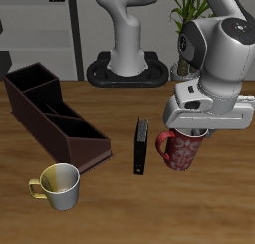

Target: Place the red mug into the right desk caddy's right compartment

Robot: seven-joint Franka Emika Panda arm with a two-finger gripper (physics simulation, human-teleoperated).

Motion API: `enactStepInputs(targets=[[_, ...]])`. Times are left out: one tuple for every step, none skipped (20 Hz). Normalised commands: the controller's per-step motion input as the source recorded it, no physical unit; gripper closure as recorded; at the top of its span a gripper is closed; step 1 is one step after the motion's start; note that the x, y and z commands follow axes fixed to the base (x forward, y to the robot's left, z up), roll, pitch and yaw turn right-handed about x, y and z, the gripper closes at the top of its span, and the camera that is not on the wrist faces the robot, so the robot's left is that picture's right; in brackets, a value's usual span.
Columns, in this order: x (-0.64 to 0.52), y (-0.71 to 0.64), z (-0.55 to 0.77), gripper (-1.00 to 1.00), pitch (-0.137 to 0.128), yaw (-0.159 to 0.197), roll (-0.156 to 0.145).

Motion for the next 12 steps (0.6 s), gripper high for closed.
enactStepInputs(targets=[[-0.49,-0.36,0.57,1.00,-0.081,0.077,0.019],[-0.45,-0.49,0.53,1.00,-0.033,-0.043,-0.032],[-0.44,-0.35,0.55,1.00,-0.015,-0.038,0.014],[-0.43,-0.31,0.42,1.00,-0.055,0.047,0.009],[-0.48,-0.35,0.64,1.00,-0.093,0.005,-0.021],[-0.50,-0.32,0.61,1.00,-0.064,-0.049,0.015],[-0.53,-0.24,0.53,1.00,-0.041,0.010,0.012],[-0.52,-0.17,0.53,1.00,-0.040,0.003,0.041],[-0.56,-0.18,0.47,1.00,-0.072,0.070,0.024],[-0.35,-0.15,0.20,1.00,-0.018,-0.005,-0.001],[-0.05,-0.01,-0.01,1.00,0.000,0.000,0.000],[-1.08,-0.33,0.67,1.00,-0.008,0.069,0.114]])
